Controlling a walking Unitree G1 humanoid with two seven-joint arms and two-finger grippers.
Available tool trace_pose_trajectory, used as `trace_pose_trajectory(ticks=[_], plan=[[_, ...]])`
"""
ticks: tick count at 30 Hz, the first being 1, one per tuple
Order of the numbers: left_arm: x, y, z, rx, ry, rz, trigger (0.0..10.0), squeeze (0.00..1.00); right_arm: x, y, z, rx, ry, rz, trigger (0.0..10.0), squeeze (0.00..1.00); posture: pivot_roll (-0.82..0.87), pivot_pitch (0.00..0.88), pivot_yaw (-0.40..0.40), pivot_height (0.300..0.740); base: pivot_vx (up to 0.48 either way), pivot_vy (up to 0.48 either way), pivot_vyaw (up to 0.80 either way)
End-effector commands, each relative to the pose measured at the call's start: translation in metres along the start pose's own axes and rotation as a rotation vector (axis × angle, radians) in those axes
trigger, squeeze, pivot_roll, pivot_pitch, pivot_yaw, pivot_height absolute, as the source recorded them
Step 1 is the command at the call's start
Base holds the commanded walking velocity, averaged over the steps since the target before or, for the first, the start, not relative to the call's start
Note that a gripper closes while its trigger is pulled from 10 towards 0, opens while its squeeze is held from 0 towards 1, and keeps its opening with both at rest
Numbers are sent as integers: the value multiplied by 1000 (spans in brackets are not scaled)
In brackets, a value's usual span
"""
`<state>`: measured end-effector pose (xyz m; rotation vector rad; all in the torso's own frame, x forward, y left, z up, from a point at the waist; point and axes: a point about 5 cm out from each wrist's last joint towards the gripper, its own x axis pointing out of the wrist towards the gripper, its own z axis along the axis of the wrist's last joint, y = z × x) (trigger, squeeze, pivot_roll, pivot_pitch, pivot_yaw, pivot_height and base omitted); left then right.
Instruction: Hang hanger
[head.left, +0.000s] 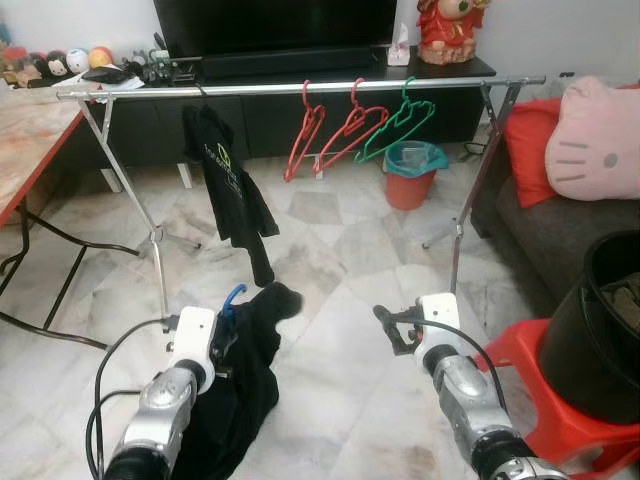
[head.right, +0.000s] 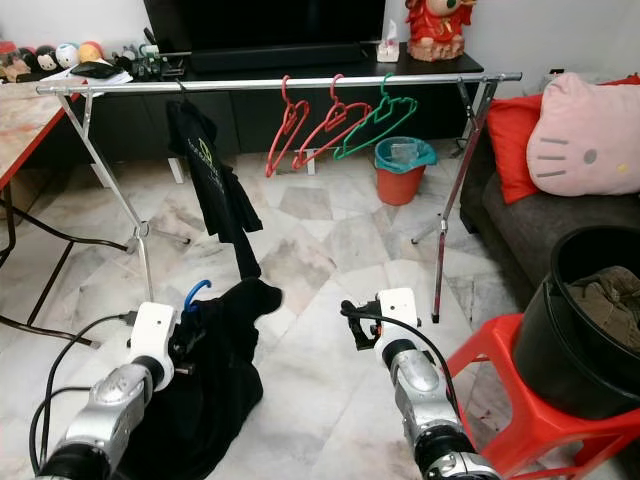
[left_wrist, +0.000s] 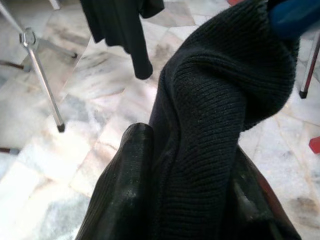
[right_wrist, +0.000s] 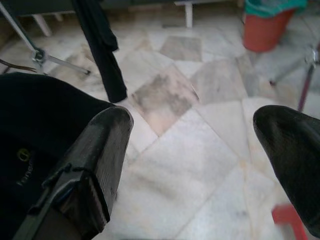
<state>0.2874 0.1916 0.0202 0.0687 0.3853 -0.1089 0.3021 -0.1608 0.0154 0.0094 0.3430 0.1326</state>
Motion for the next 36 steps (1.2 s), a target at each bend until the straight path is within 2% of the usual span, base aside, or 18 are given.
trace_pose_trajectory(ticks=[1,11,19,24,36], plan=[[0,9,8,-28,-52,60,10000,0,0,4,-6,40,21,-23,10000,0,-34,0,44,740,0,0,0],[3,8,14,-45,-81,80,10000,0,5,8,7,66,-40,-58,10000,0,-36,0,49,740,170,0,0],[4,3,17,-64,-97,73,10000,0,5,11,6,18,-45,-24,10000,0,-33,0,41,740,325,0,0],[5,1,16,-57,-97,64,10000,0,6,11,7,54,-43,-35,10000,0,-38,0,44,740,350,0,0],[5,0,18,-55,-103,53,10000,0,7,13,8,54,-41,-31,10000,0,-33,0,44,740,352,0,0]])
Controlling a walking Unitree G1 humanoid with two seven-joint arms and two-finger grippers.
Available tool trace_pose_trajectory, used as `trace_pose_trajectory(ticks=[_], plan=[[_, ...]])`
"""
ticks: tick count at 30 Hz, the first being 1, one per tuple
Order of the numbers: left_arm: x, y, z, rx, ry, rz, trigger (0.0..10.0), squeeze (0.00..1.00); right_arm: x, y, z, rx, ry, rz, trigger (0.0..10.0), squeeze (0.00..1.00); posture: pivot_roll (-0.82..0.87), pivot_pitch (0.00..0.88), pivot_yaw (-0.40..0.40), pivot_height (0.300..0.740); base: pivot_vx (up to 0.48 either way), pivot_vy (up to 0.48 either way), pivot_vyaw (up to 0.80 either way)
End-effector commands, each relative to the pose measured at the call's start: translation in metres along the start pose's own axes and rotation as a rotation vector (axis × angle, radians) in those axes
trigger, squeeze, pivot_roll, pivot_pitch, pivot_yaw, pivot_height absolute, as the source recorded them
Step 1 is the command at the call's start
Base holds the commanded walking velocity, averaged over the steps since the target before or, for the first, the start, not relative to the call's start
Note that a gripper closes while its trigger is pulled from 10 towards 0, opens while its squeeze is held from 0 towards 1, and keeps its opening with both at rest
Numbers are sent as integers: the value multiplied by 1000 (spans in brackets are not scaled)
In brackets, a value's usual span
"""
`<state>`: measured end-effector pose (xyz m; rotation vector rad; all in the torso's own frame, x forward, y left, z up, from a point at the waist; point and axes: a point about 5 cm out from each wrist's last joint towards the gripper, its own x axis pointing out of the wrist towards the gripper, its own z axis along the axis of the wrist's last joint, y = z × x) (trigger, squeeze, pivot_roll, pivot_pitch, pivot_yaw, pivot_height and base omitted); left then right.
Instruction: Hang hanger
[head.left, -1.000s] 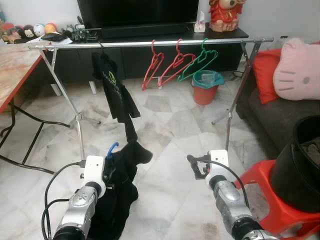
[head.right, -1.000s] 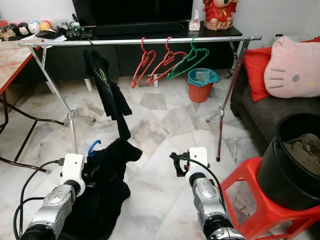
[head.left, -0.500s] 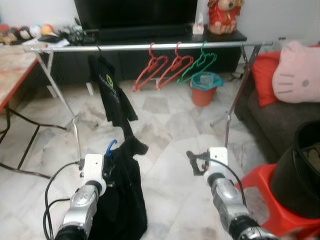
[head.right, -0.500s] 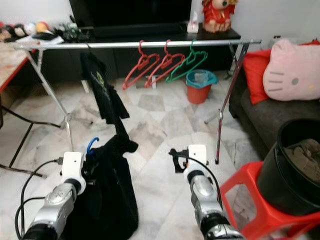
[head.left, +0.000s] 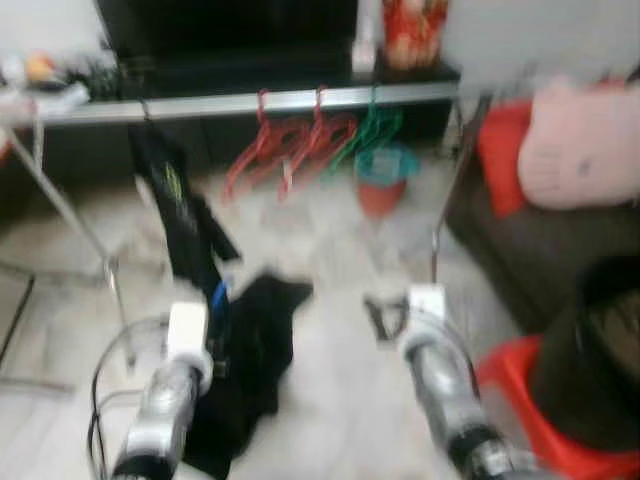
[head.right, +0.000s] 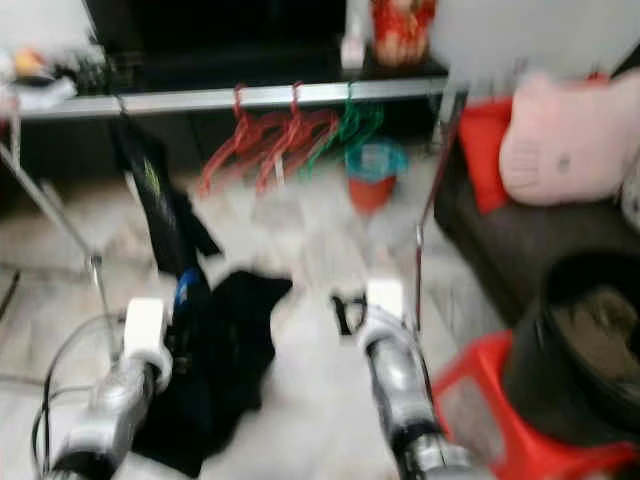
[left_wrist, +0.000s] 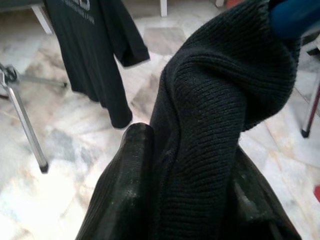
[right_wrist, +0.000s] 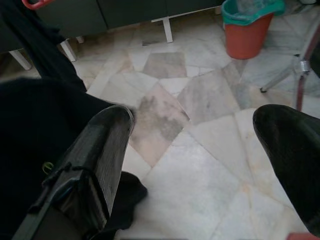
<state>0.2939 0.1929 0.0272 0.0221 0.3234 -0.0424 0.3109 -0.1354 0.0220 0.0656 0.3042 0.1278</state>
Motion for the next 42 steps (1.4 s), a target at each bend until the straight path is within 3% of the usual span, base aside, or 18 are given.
trace_pose_trajectory(ticks=[1,7,14,17,22,34,42], plan=[[2,-4,8,-1,-40,-8,10000,0,-2,-12,-1,-1,-2,-36,10000,0,-33,0,44,740,352,0,0],[1,-4,7,-7,-38,-8,10000,0,-3,-12,0,-26,-11,-18,10000,0,-34,0,43,740,352,0,0],[-1,11,-5,12,32,159,10000,0,-3,-15,-1,-19,-3,-37,10000,0,-38,0,39,740,190,0,0],[-5,21,-13,-18,73,226,10000,0,-4,-19,-1,-15,-7,-53,10000,0,-36,0,34,740,0,0,0],[-11,24,-19,-44,78,235,10000,0,-5,-23,-2,-20,2,-75,10000,0,-35,0,26,740,0,0,0],[-6,15,-11,-68,40,225,10000,0,-4,-21,-1,-37,-2,-66,10000,0,-38,0,24,740,0,0,0],[-6,16,-9,-64,30,236,10000,0,-5,-21,-2,-28,-1,-62,10000,0,-44,0,24,740,0,-318,221]])
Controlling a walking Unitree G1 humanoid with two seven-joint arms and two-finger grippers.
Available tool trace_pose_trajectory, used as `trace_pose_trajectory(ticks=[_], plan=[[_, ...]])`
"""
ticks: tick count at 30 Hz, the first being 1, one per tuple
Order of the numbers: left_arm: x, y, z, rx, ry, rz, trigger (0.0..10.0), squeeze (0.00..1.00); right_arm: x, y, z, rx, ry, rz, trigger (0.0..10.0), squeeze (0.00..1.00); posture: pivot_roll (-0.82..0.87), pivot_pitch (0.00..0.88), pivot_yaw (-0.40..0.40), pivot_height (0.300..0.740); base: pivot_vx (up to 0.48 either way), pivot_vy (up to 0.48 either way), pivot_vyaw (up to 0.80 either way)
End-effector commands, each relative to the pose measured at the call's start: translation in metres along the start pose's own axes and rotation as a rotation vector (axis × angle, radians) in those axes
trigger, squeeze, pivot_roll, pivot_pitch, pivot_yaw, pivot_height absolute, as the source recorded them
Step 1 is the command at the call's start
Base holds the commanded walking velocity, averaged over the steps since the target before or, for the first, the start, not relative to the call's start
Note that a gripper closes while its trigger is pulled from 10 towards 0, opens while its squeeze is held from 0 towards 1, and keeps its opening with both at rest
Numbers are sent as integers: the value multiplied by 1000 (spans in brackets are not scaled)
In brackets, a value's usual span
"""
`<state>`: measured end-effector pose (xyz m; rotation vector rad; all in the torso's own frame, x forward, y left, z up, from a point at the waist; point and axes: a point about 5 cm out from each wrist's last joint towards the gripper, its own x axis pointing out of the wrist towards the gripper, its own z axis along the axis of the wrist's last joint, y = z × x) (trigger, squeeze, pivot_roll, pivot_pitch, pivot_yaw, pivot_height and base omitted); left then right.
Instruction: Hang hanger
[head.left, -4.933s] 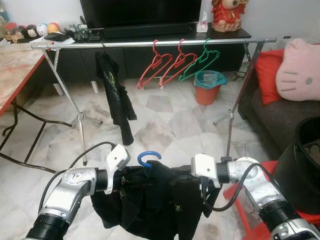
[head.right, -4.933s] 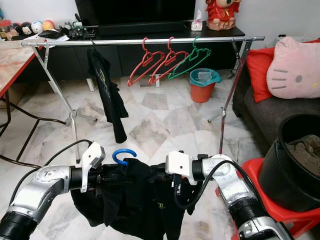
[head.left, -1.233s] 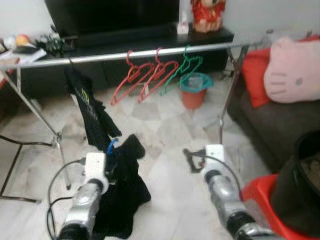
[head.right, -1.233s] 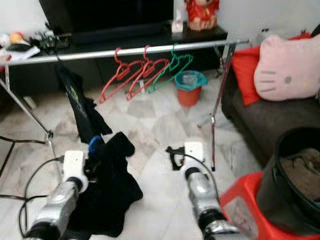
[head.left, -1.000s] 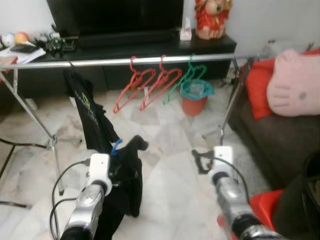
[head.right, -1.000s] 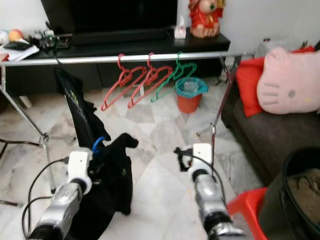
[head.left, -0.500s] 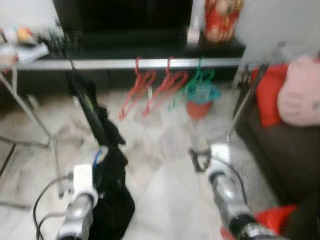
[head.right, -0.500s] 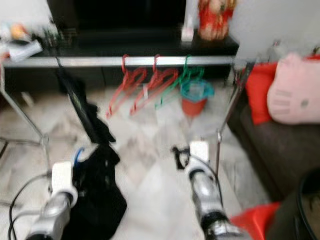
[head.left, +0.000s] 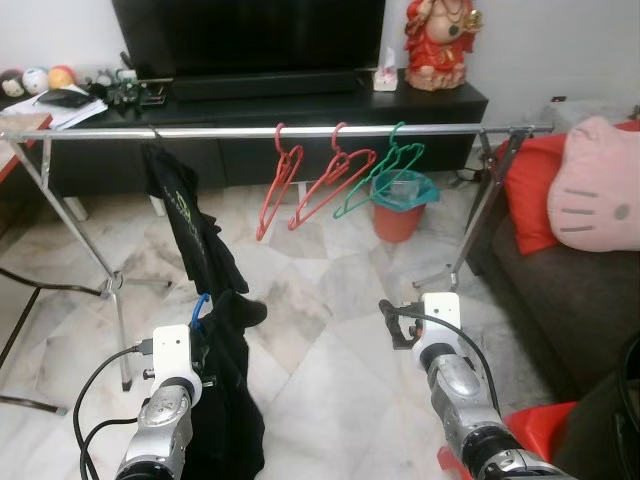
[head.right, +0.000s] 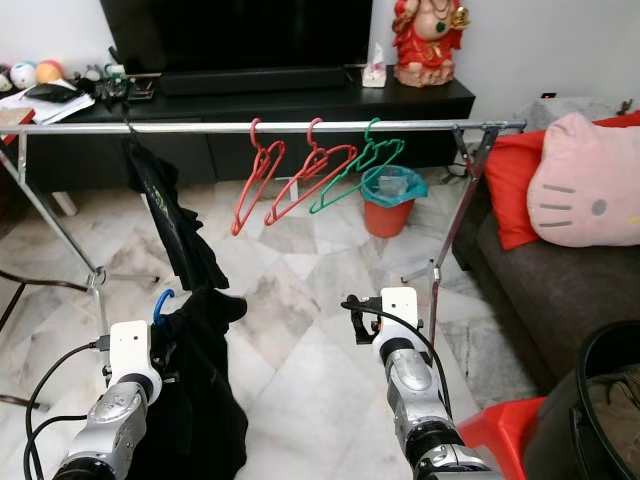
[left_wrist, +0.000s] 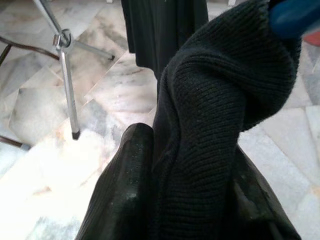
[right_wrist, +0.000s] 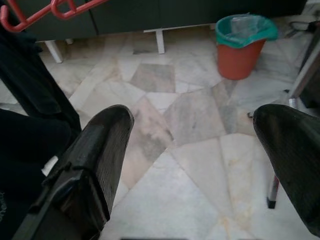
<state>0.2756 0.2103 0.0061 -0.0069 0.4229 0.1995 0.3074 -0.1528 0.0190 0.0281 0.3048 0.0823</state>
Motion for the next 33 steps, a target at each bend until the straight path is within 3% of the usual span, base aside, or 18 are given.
trace_pose_trajectory(ticks=[1,11,20,32,33], plan=[[3,-2,17,-3,-73,3,10000,0,0,-4,1,0,0,-9,10000,0,-44,0,24,740,0,-345,0],[3,-3,19,10,-84,7,10000,0,1,-1,2,-37,-1,12,10000,0,-44,0,16,740,0,-347,99],[3,-7,20,25,-88,6,10000,0,1,-2,2,-13,5,14,10000,0,-46,0,11,740,0,-348,0],[3,-10,24,41,-108,45,10000,0,2,1,3,-32,1,45,10000,0,-44,0,3,740,0,0,144],[4,-7,26,36,-100,94,10000,0,2,1,3,-29,-1,49,10000,0,-46,0,-4,740,0,0,656]])
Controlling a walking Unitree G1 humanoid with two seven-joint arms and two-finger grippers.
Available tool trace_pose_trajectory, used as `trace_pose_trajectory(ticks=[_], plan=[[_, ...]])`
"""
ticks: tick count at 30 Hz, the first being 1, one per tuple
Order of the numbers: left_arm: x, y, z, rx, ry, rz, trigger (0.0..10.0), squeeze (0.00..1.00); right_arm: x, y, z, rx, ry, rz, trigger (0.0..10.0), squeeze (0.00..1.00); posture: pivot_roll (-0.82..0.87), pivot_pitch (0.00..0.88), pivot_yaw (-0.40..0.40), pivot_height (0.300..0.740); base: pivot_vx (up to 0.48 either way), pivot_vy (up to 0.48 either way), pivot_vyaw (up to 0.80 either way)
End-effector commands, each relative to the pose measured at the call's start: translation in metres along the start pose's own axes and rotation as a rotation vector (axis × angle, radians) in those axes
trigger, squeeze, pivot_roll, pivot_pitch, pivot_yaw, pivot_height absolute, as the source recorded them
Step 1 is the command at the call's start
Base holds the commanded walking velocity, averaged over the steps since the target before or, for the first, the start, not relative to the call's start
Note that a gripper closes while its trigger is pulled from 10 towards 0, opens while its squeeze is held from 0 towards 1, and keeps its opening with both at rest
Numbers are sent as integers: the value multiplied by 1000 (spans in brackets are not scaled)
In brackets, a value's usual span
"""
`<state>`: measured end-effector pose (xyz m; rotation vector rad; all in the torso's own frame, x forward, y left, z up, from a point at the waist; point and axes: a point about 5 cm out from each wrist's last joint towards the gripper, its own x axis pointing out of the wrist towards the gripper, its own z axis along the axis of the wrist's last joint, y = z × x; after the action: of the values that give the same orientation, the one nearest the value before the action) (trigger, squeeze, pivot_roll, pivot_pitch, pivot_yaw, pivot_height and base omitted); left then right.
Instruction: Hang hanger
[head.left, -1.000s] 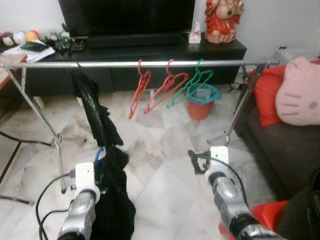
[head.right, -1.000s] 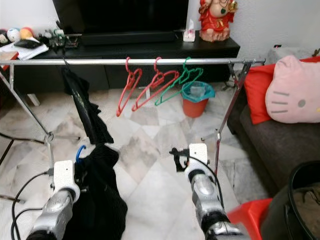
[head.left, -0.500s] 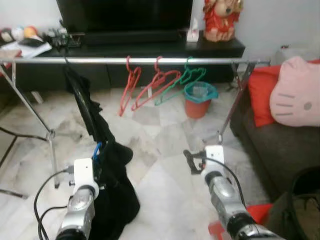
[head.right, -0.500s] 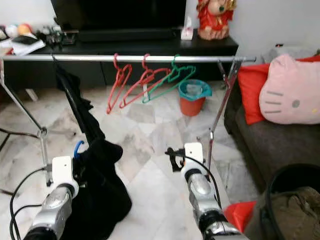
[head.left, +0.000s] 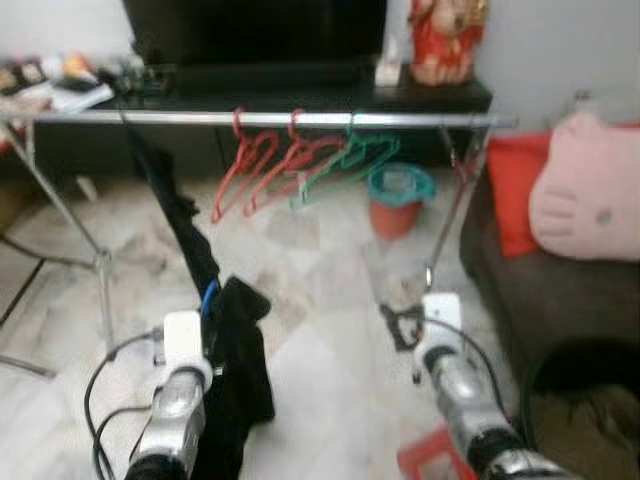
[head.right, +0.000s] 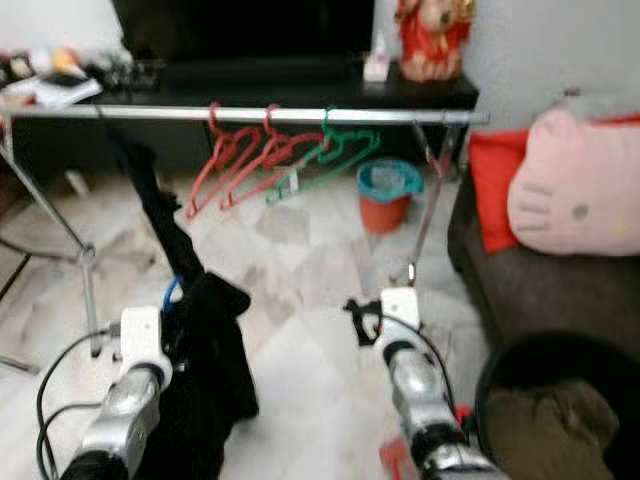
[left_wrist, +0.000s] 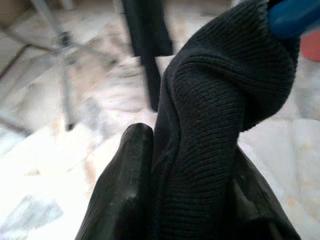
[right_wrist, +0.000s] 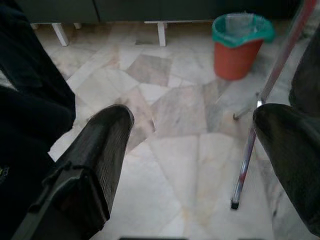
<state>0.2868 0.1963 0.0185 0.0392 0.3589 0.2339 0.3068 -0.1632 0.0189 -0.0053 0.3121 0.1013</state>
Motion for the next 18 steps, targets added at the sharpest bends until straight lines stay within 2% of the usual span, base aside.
trace_pose_trajectory(ticks=[1,7,18], plan=[[3,10,11,2,-30,74,10000,0,3,11,4,20,-10,34,10000,0,-46,0,-4,740,0,0,456],[4,9,15,-3,-48,83,10000,0,4,10,4,36,-7,39,10000,0,-48,0,-11,740,0,0,0],[3,7,16,-14,-59,86,10000,0,4,16,5,12,-5,87,10000,0,-49,0,-17,740,310,0,0]])
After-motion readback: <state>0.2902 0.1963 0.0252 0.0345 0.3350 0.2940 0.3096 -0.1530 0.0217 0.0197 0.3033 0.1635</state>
